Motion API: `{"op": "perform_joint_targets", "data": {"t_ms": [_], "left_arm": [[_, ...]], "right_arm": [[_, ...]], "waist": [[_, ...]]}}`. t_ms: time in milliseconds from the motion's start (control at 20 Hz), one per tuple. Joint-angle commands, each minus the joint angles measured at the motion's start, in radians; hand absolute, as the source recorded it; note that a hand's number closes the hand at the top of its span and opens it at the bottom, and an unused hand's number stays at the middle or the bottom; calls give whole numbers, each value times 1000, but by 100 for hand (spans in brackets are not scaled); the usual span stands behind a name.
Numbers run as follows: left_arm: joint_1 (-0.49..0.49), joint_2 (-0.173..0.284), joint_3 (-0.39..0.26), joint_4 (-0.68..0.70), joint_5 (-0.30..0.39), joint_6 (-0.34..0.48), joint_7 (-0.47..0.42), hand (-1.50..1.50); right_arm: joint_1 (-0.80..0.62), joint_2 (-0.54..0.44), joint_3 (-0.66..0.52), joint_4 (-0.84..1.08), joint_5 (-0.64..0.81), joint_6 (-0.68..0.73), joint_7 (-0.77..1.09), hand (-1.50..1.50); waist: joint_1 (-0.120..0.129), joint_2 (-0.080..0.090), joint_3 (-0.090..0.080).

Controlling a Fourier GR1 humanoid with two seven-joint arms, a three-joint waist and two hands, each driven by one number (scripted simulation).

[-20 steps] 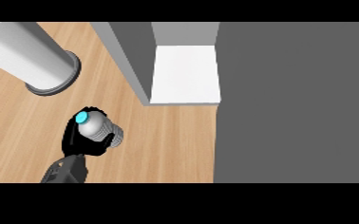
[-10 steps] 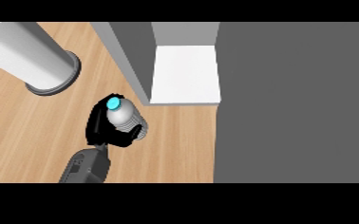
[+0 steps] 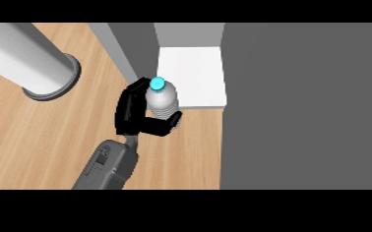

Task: Pick up the bottled water, place it into the cabinet and close the cabinet

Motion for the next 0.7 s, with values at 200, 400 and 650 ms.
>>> {"op": "perform_joint_targets", "data": {"t_ms": [200,400,650], "left_arm": [[-190,-2,-89,109,-16,246,65,150],[-246,-2,-99,152,-39,303,149,150],[-315,-2,-112,294,-1,325,109,150]], "right_arm": [[36,50,19,-171,-60,-28,55,-150],[52,9,-26,-163,-147,-31,72,-150],[46,42,4,-163,-122,-22,80,-150]], "waist": [[-10,4,0],[-3,3,0],[-9,4,0]]}}
